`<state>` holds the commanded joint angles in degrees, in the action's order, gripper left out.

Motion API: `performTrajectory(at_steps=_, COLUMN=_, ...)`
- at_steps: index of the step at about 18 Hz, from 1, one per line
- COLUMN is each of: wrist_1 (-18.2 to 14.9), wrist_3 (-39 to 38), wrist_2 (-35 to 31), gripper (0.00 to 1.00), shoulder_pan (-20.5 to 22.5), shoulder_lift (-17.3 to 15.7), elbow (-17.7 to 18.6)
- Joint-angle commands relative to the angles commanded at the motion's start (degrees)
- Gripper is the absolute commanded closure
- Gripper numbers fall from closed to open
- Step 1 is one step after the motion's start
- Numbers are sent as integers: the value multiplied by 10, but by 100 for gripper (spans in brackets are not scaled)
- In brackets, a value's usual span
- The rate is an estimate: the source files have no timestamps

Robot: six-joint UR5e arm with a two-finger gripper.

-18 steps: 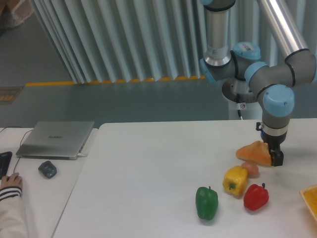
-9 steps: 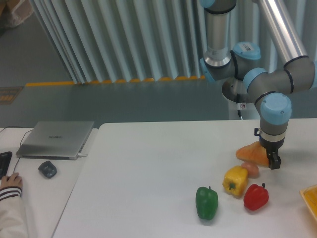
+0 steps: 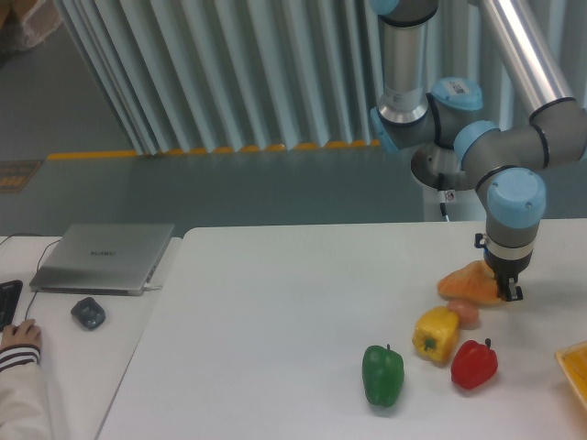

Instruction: Place the triangular bread in the basket

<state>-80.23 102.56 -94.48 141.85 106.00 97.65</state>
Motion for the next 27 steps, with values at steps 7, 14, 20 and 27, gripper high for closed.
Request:
performTrajectory(at_steps=7, wrist_1=-65, wrist_3=49, wrist_2=5, gripper=80, shoulder_pan=25, shoulder_lift=-5, elbow=-54)
performTrajectory(at_steps=14, wrist_1=-56, wrist_3=49, wrist_2=86, gripper=80, shoulder_pan=69, shoulder_lift=8, elbow=-146)
performTrajectory(at_steps=20, wrist_1=17, wrist_3=41, wrist_2=84, gripper=80, shoulder_pan=100, shoulder_lift=70, elbow=-210)
performTrajectory(at_steps=27, wrist_1=150, wrist_3=16, wrist_2=83, gripper=71, shoulder_pan=118, shoulder_lift=125, elbow=-229)
